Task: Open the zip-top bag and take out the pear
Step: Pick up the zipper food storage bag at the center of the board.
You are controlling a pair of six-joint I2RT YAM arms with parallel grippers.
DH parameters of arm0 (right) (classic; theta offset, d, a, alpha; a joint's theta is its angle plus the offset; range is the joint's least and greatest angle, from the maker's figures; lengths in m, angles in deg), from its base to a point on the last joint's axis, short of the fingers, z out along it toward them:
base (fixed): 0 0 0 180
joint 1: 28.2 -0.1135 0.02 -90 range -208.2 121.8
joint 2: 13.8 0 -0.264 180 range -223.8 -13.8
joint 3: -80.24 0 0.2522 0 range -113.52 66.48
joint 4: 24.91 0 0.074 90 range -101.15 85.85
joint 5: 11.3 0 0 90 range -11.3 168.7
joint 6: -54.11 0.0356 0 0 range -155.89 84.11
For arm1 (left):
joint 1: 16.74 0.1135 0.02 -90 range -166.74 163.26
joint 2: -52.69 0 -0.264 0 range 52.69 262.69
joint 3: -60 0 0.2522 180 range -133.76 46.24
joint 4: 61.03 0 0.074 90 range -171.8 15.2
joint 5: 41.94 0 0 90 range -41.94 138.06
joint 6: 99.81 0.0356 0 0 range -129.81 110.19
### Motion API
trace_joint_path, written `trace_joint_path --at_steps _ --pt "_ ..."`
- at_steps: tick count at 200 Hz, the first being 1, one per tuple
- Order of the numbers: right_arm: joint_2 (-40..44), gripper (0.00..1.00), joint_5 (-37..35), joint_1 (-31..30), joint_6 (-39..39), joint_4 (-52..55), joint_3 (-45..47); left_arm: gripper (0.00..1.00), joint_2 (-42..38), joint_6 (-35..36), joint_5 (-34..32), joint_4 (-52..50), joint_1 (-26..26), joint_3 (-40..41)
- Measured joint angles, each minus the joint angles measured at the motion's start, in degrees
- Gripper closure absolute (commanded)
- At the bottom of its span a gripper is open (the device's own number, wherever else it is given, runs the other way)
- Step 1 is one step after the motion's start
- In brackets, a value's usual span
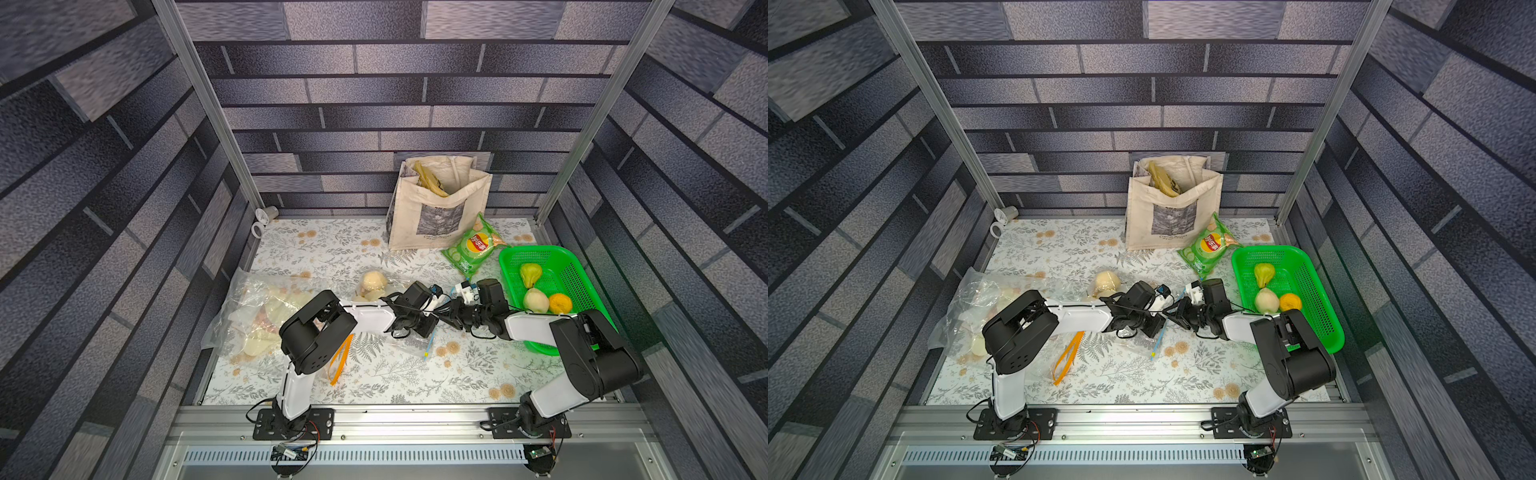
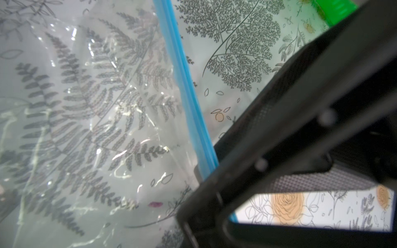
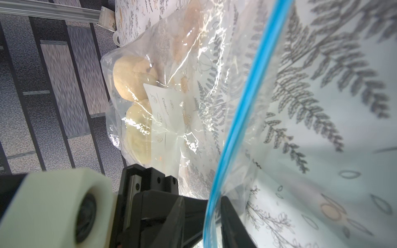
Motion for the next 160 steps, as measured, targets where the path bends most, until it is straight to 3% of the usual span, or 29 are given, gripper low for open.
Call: trace_joint_path --at_steps 104,160 --pt "-0.4 0.63 -2.4 -1.5 1.0 0.0 -3.4 0.71 -15.1 -0.7 0.2 -16.9 2.8 6.9" --pt "3.2 0.68 -6.6 -1.5 -3.9 12.7 -6.6 0.59 -25.7 -3.0 2.7 -17.9 3.0 10.7"
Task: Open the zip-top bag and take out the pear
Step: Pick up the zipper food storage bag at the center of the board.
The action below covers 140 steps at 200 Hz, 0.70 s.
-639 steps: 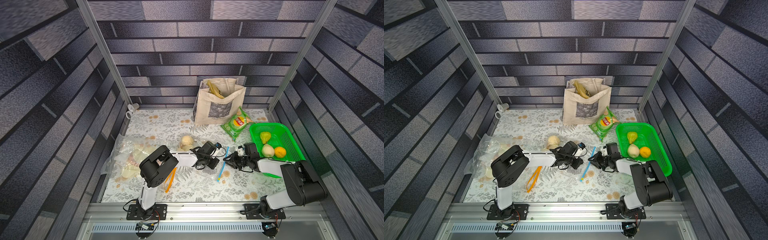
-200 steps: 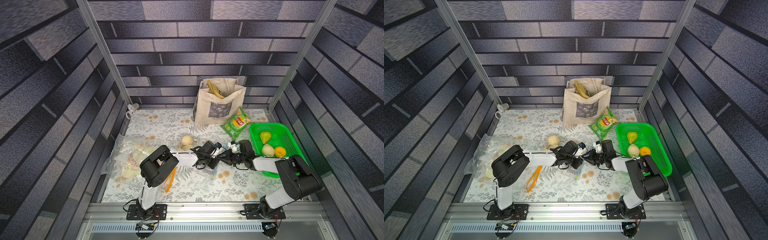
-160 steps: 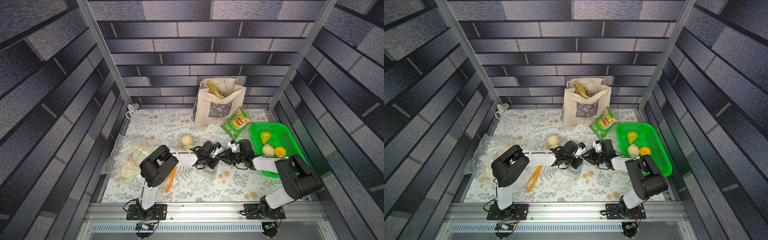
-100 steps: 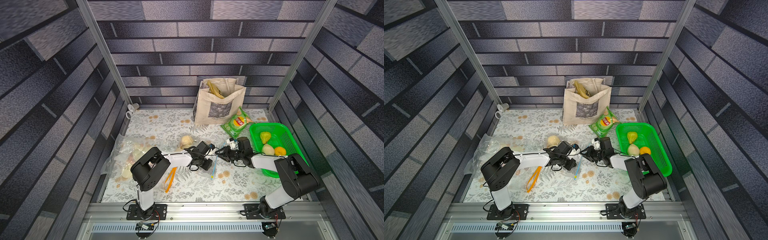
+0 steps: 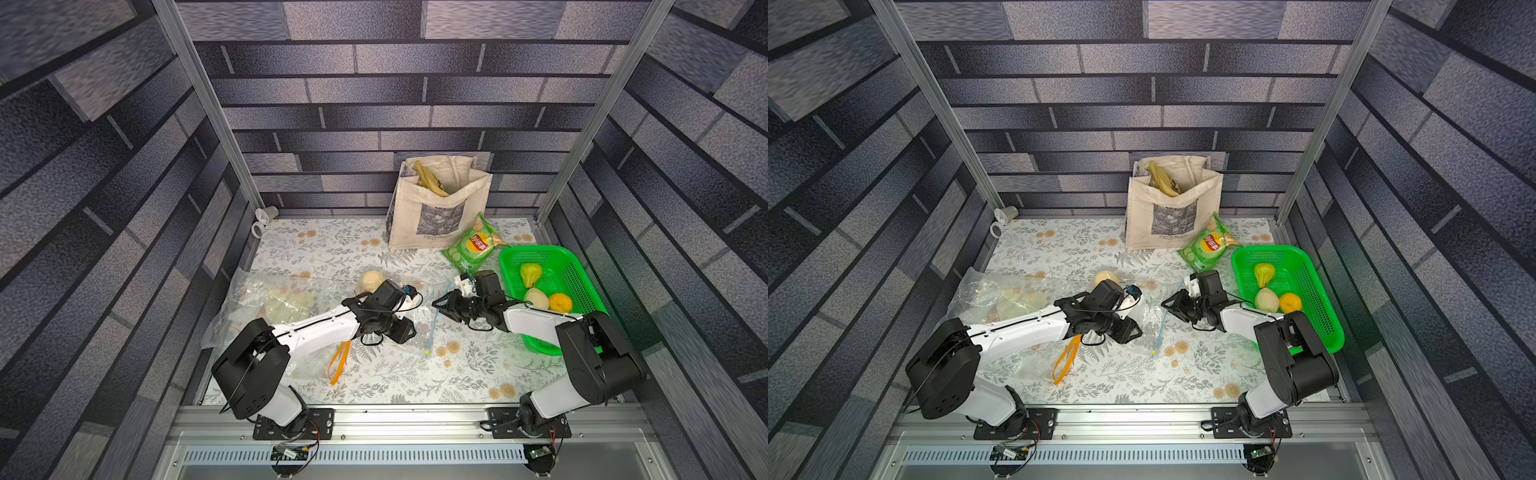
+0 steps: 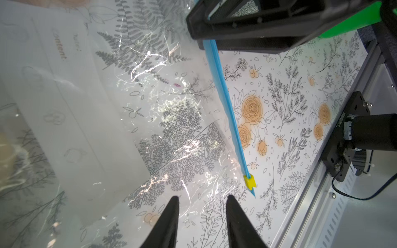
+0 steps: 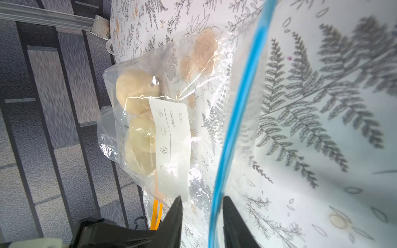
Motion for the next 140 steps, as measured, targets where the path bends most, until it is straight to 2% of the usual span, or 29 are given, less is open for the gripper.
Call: trace_joint_path --at_steps 40,86,140 --pt "1.1 0.71 -1.1 0.0 -3.7 6.7 -1.5 0.56 -0.8 -3.3 0.6 3.9 0.0 2.9" --pt "1.1 0.72 -0.3 0.0 -4.3 9.3 -1.5 0.44 -0.8 -7.2 0.5 8.9 -2.4 5.5" --pt "1.1 0.72 0.7 0.0 -4.6 10.7 -0.7 0.42 -0.8 -8.0 -0.5 11.2 -4.8 5.5"
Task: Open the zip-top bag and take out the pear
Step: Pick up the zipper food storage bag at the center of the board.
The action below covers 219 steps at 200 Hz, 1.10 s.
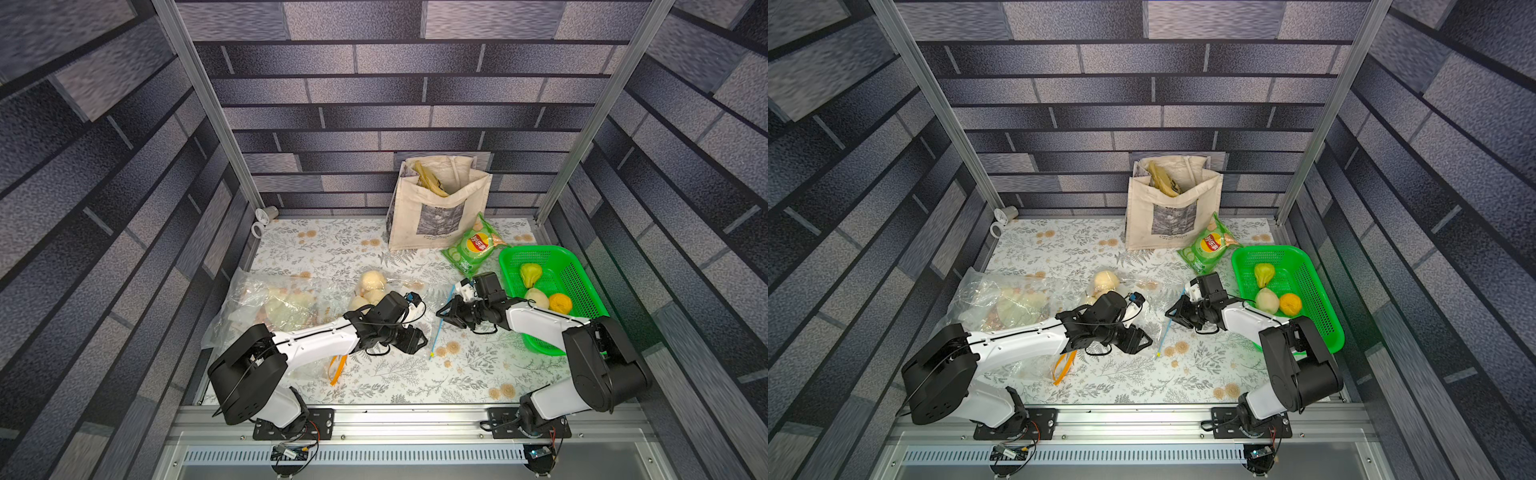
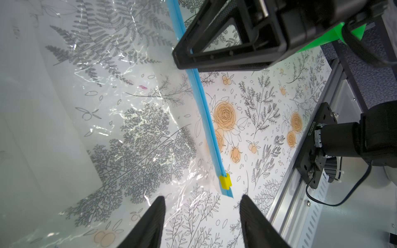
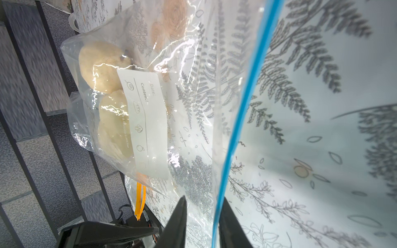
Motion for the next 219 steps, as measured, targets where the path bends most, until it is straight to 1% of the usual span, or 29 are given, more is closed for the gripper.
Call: trace_joint_path --at_steps 47,86,119,143,177,219 --pt "0.0 0.72 0.8 0.0 0.0 0.0 1.4 0.42 0.5 0.0 -1.1 0.1 -0.4 0.0" --pt "0.1 0.73 1.3 -0.4 0.0 0.0 1.4 0.45 3.3 0.1 -1.3 -0.4 -2.3 -0.9" --pt "0.2 0.73 1.8 -0.4 0.1 -0.1 1.4 0.46 3.6 0.0 -1.2 -0.2 -3.2 -0.9" --pt "0.4 0.74 2.6 -0.9 0.5 -0.2 1.4 0.50 3.6 -0.7 -0.9 1.2 -3.7 -0.4" --pt "0.6 0.75 3.2 -1.6 0.5 -0.2 1.4 0.59 3.6 -1.6 -0.7 2.5 -5.0 0.3" --pt "0.8 0.75 3.4 -2.1 0.5 -0.2 1.4 0.67 3.6 -2.1 -0.8 3.0 -5.2 0.5"
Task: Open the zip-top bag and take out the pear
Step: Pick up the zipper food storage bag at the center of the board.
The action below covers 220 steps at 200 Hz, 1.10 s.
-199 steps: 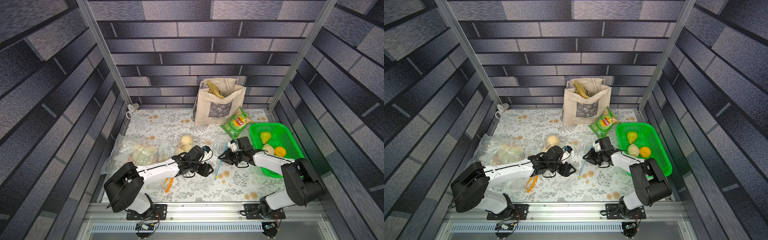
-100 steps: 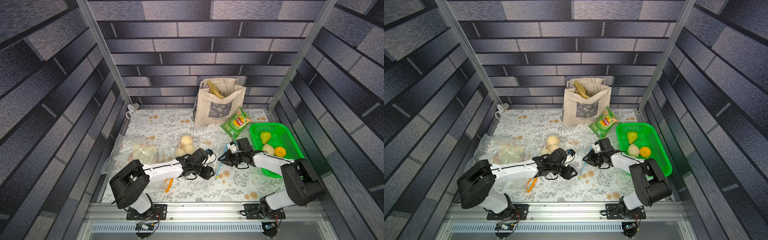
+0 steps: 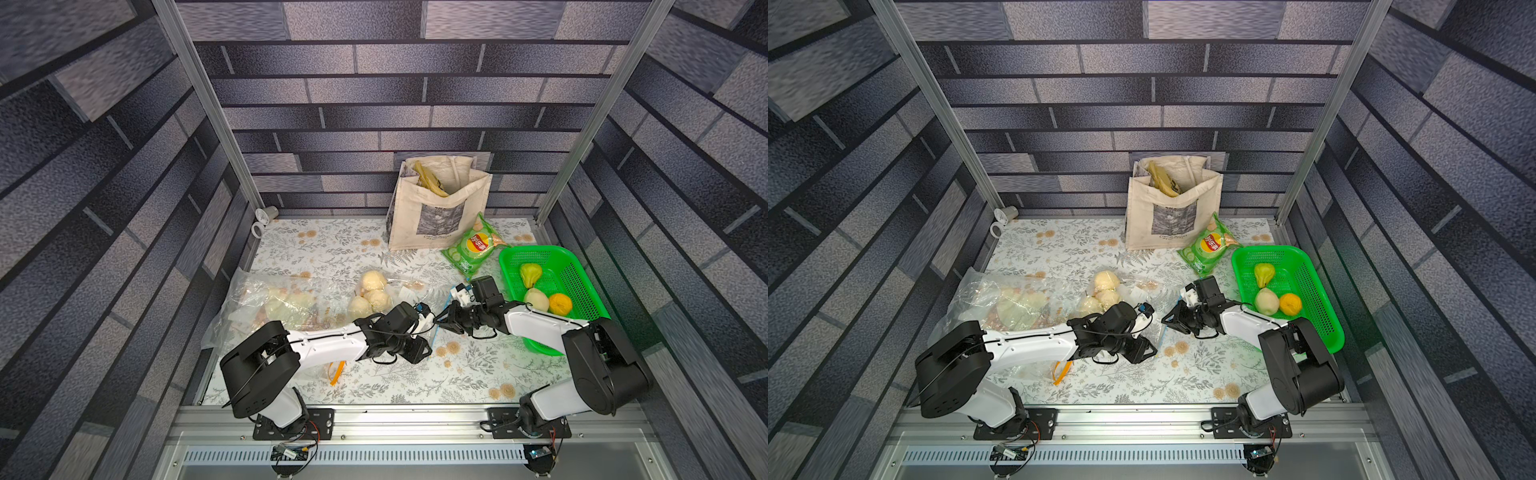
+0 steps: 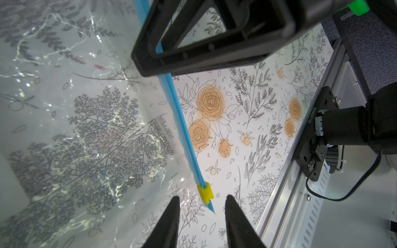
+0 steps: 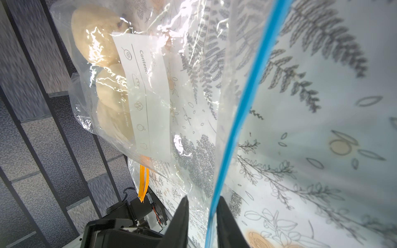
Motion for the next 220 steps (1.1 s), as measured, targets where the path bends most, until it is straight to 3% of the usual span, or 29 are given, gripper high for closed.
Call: trace_joint_path --at_steps 47,121,154,183,220 --pt "0.3 0.75 0.0 -0.4 0.4 0.0 0.0 0.79 0.4 -0.2 -2.3 -0.2 0.0 -0.2" --pt "0.3 0.75 0.0 -0.7 0.4 0.0 0.0 0.81 2.8 -0.2 -3.0 -0.1 0.0 -1.3" --pt "0.3 0.76 0.0 -0.7 0.4 0.0 0.0 0.80 3.0 -0.2 -3.0 0.0 0.0 -1.3" --pt "0.5 0.87 0.0 -0.7 0.7 0.1 -0.1 0.72 2.7 -0.4 -3.0 0.2 0.0 -1.0" --pt "1.6 0.94 0.1 -0.8 1.1 0.4 -1.4 0.69 -6.5 -0.5 -3.1 2.6 0.1 6.0"
